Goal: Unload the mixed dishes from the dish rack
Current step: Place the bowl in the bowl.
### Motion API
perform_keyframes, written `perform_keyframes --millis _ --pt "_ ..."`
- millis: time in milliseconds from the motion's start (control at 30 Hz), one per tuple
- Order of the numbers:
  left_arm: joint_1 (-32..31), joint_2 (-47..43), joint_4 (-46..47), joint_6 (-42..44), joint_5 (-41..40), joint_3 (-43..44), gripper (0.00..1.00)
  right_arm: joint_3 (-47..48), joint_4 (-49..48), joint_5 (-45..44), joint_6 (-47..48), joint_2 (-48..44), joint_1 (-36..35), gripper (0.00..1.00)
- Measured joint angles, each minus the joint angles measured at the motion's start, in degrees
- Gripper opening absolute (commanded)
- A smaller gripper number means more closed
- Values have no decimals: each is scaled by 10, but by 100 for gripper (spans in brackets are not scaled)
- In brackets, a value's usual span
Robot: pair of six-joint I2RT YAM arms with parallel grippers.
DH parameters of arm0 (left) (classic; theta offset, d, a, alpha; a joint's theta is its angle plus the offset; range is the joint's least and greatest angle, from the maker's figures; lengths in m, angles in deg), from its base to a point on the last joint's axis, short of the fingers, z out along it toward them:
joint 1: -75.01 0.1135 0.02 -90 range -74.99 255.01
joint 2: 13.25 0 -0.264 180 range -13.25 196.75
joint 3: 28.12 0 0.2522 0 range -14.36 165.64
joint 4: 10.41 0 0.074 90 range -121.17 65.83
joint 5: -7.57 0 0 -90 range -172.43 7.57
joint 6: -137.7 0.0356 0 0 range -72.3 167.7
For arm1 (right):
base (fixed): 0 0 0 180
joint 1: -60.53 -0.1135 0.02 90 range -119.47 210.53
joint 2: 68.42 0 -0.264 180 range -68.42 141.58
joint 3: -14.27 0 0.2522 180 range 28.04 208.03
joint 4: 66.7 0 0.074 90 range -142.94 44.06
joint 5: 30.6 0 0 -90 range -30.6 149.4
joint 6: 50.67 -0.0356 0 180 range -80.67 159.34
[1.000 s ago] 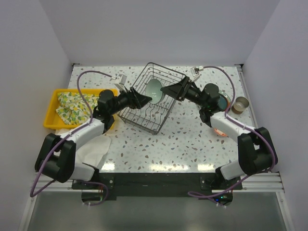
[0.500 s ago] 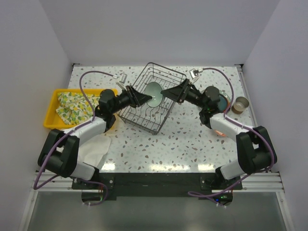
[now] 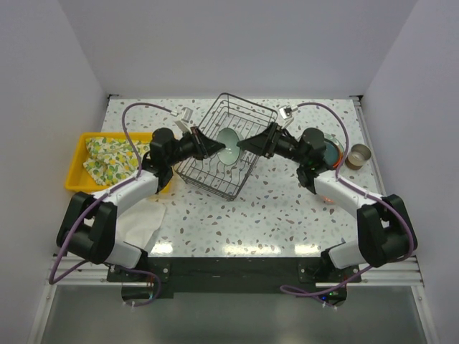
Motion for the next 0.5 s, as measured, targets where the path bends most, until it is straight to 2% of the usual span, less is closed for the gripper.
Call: perform_keyframes --millis 67,100,300,500 --pt "0 0 -9 8 -2 2 0 0 9 0 8 0 -1 59" --pt "0 0 -20 14 -2 5 0 0 15 0 13 -1 -1 69" --pt "-4 -4 -115 88 -28 50 0 23 165 -29 113 -44 -3 97" --pt "1 -11 -226 176 -112 93 0 70 313 -83 219 -106 -9 98"
